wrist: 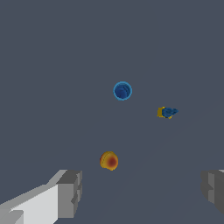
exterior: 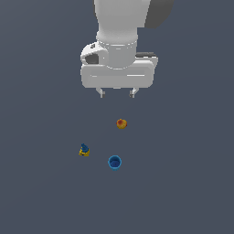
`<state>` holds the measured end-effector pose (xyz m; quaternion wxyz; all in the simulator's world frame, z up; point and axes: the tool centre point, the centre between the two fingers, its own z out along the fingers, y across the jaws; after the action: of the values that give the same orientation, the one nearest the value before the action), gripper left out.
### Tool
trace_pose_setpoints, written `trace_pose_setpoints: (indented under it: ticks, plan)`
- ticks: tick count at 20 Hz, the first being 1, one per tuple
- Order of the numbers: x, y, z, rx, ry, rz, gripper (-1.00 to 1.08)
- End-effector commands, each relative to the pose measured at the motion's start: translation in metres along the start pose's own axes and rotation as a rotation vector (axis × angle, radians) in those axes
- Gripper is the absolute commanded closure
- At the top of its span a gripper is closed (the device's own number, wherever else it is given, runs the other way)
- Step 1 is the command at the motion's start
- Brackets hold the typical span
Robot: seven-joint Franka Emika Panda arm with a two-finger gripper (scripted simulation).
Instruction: Pick up a designated object from a clutter of objects.
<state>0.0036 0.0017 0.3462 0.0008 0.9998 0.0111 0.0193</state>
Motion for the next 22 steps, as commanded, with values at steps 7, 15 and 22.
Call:
trace_pose_setpoints:
  ticks: [7,15,22]
  plan:
    - [0.004,0.015,-0.004,0.013,0.01,0.017,-0.92]
    - [0.004,0.019,-0.006,0.017,0.013,0.022,-0.92]
    - [0.018,0.019,0.011,0.019,0.009,0.081,-0.92]
